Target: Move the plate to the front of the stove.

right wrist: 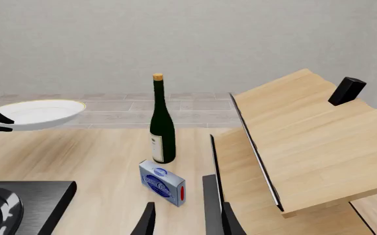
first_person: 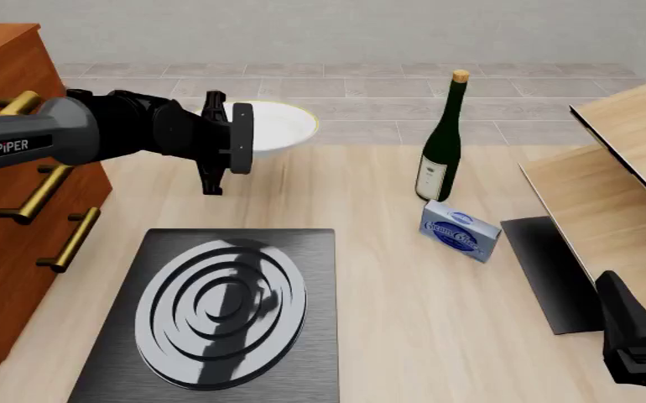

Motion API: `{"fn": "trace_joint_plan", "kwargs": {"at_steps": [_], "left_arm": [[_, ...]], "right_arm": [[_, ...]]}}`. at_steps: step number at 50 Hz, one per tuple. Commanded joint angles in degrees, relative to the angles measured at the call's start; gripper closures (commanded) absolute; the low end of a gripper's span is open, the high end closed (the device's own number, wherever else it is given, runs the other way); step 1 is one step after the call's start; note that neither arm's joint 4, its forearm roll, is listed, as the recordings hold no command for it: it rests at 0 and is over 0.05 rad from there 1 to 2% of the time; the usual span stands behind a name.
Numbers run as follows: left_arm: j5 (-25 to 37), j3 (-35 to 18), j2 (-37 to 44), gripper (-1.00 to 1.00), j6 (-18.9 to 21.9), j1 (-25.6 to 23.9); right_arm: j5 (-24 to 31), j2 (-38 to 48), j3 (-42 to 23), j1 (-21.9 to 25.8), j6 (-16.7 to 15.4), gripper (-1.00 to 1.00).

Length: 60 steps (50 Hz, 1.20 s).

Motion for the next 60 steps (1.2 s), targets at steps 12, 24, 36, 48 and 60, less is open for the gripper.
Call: {"fn": "trace_joint_plan", "kwargs": {"at_steps": [12, 24, 36, 48, 60], "left_arm": [[-1.5, -0.7, 3.2, 1.0, -0.7, -0.7], [-2.4, -0.6, 4.5, 1.0, -0.4, 0.0], [-3.5, 0.2, 6.0, 1.0, -0.9, -0.2], [-4.1, 1.3, 6.3, 1.0, -1.1, -0.3], [-4.6, 0.9, 7.8, 1.0, -1.4, 0.1]], "right_arm": [[-0.4, 0.7, 0.0, 0.0, 0.1, -1.0], [-0.4, 0.7, 0.0, 0.0, 0.0, -1.0], [-0.4, 0.7, 0.0, 0.0, 0.0, -1.0], [-0.5, 0.8, 0.0, 0.0, 0.1, -1.0], [-0.5, 0.8, 0.0, 0.0, 0.1, -1.0]]}}
